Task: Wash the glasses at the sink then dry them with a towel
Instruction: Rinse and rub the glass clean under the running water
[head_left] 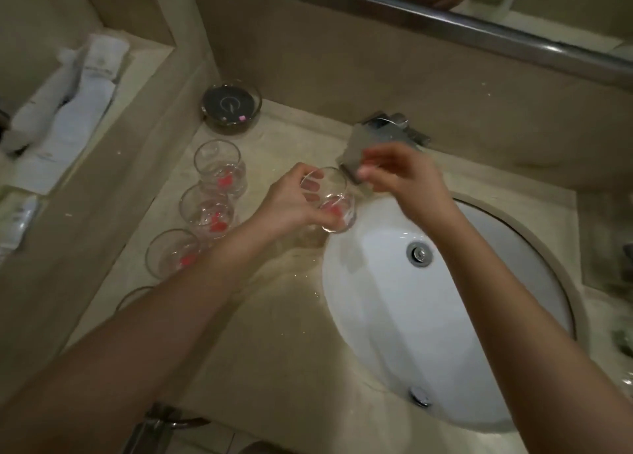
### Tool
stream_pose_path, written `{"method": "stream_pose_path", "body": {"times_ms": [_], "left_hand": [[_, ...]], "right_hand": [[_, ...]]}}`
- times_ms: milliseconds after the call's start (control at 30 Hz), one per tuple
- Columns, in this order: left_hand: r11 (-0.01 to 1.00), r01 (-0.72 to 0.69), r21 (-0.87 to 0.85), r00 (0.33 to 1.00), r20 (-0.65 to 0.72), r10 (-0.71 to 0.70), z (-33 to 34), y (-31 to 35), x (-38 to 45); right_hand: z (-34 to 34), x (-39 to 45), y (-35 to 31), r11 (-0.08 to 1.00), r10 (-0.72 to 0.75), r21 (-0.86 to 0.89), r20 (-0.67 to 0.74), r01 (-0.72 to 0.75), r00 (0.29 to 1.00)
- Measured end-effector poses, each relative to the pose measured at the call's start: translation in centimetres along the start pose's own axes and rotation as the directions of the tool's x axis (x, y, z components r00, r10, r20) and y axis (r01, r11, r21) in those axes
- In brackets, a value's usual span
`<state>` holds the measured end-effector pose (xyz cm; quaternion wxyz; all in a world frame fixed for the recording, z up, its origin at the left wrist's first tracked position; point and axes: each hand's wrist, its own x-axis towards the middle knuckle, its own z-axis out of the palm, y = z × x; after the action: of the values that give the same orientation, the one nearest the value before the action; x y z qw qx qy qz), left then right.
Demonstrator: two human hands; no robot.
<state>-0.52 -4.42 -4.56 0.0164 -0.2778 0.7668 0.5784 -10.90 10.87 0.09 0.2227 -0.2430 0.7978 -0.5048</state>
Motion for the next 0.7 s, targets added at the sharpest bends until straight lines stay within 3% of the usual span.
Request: {"method": "stream_pose_path", "body": {"times_ms": [67, 167, 333, 500, 700], "left_hand": [[0.987, 0.044, -0.153, 0.999, -0.021, -0.048, 2.3, -0.5, -0.2], [0.923, 0.11, -0.368, 0.992, -0.019, -0.125, 5.4, -1.3, -0.6], [0.9, 0.189, -0.393, 0.982, 0.05, -0.185, 8.4, -1.4, -1.0], [0.825, 0.262, -0.501, 0.96, 0.046, -0.277, 10.1, -1.7, -0.6], [0.802, 0.274, -0.53, 0.957, 0.071, -0.28, 11.3, -0.9, -0.2]], "right_hand": [[-2.2, 0.8, 0.5, 0.987, 0.049, 0.162, -0.209, -0.015, 0.977], [-4.8, 3.1, 2.6, 0.983, 0.129, 0.171, -0.404, -0.064, 0.906], [-5.6, 5.7, 6.0, 0.94, 0.269, 0.294, -0.326, -0.173, 0.906], [-4.2, 6.3, 7.3, 0.855, 0.295, 0.503, -0.27, -0.127, 0.916], [-4.3, 7.0, 7.7, 0.833, 0.316, 0.539, -0.282, -0.123, 0.906]]}}
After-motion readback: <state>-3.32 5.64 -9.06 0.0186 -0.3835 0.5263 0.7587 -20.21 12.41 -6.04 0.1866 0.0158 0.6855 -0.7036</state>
